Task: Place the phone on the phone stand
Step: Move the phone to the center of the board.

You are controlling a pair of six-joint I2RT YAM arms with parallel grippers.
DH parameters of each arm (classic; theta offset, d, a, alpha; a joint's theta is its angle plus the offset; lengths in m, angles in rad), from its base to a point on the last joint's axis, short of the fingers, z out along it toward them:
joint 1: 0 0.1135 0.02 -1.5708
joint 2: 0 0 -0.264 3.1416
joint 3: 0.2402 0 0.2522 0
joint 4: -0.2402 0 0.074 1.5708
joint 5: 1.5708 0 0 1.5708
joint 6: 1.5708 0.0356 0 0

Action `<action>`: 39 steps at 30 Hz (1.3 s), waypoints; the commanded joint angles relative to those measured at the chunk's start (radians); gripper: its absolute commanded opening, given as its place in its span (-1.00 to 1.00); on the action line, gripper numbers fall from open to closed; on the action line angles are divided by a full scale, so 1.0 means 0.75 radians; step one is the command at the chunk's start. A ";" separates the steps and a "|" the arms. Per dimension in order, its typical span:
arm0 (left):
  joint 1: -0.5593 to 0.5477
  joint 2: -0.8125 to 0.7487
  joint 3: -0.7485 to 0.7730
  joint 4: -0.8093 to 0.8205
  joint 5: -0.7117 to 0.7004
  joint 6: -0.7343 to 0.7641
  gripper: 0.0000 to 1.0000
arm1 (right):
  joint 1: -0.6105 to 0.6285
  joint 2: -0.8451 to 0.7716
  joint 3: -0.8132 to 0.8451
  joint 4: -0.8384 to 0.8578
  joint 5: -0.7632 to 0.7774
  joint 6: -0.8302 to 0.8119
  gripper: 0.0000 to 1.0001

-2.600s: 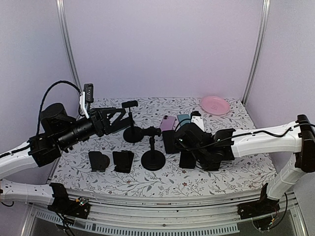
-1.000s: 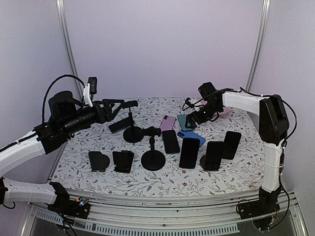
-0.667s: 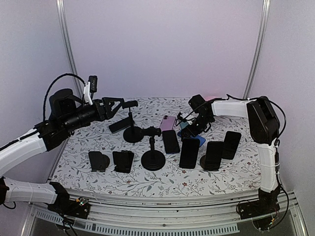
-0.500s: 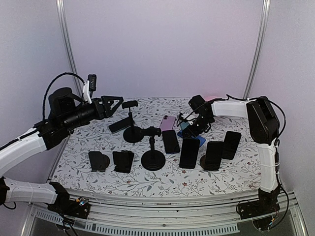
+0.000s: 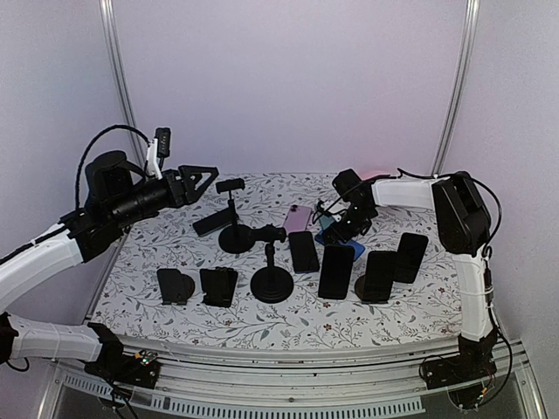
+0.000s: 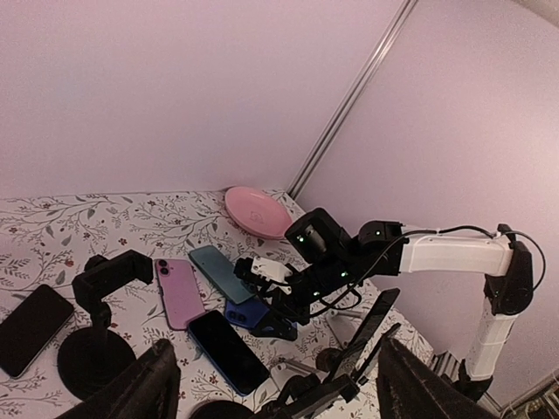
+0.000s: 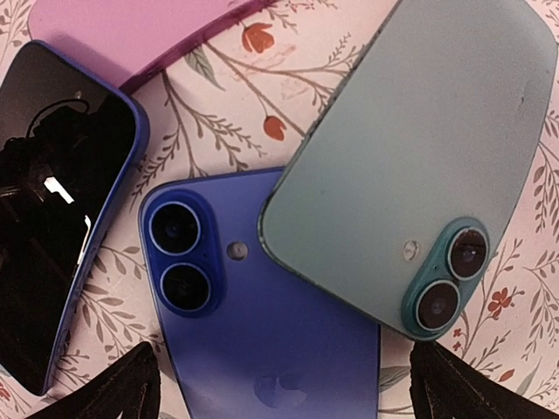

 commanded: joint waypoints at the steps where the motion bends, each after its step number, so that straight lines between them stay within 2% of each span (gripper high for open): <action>1: 0.024 0.018 0.054 0.009 0.019 -0.005 0.55 | 0.002 0.074 0.037 -0.019 0.071 0.006 0.94; 6: 0.028 0.014 0.065 -0.001 0.020 -0.006 0.55 | -0.083 0.123 0.183 -0.060 0.150 0.107 0.55; 11: 0.029 0.014 0.068 -0.008 0.018 -0.008 0.55 | -0.141 0.203 0.329 -0.126 0.226 0.186 0.49; 13: 0.029 0.013 0.071 -0.008 0.018 -0.009 0.55 | -0.157 0.209 0.364 -0.134 0.226 0.218 0.51; 18: 0.029 0.014 0.075 -0.008 0.023 -0.014 0.55 | -0.164 0.175 0.356 -0.130 0.108 0.226 0.82; 22: 0.030 0.012 0.073 -0.010 0.022 -0.014 0.55 | -0.163 0.100 0.308 -0.122 0.108 0.206 0.99; 29: 0.031 0.007 0.070 -0.008 0.030 -0.019 0.55 | -0.220 0.060 0.193 -0.053 0.030 0.141 0.98; 37: 0.031 -0.004 0.074 -0.021 0.028 -0.013 0.55 | -0.240 0.091 0.158 -0.035 -0.025 0.080 0.99; 39: 0.031 -0.006 0.071 -0.015 0.028 -0.016 0.55 | -0.224 0.100 0.149 -0.039 -0.024 0.068 0.92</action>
